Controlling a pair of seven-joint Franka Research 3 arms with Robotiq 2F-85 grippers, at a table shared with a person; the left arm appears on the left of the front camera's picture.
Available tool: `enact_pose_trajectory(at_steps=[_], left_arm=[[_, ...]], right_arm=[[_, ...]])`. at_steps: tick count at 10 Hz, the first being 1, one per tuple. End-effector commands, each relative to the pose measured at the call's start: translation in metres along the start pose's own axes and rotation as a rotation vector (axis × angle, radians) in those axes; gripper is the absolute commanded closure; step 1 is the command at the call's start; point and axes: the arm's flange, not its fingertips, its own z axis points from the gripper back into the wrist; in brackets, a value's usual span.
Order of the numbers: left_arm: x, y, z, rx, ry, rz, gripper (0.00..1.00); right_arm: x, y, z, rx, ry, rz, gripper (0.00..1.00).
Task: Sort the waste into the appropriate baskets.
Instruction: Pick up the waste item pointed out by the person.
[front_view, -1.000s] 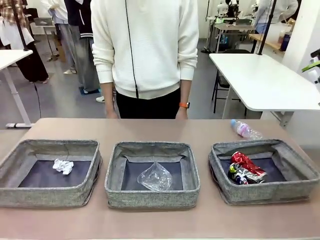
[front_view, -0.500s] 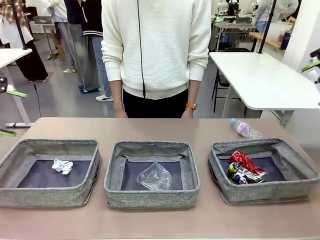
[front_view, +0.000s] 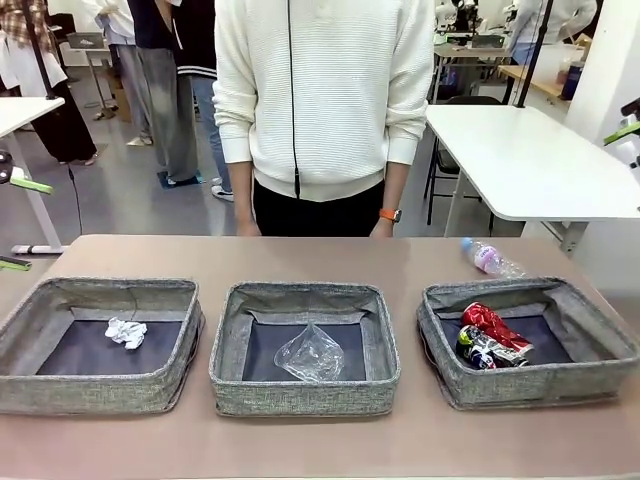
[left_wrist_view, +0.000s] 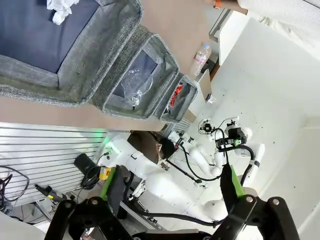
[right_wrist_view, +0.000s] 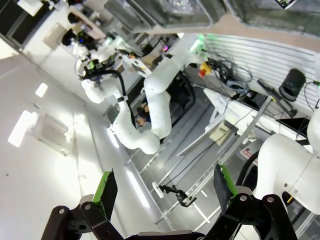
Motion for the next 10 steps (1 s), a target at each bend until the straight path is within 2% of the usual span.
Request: enact_pose_trajectory(at_steps=[1,10], left_arm=[[-0.0001,-0.0005,0.0041,-0.01,0.009,-0.017,0.0],[-0.0001,-0.0005,0.0041,-0.01,0.009,-0.017,0.0]], right_arm=[[-0.0025,0.0022,0.0012,0.003,-0.002,0.023,0.0],[-0.0025,0.0022,0.0012,0.003,-0.002,0.023,0.0]])
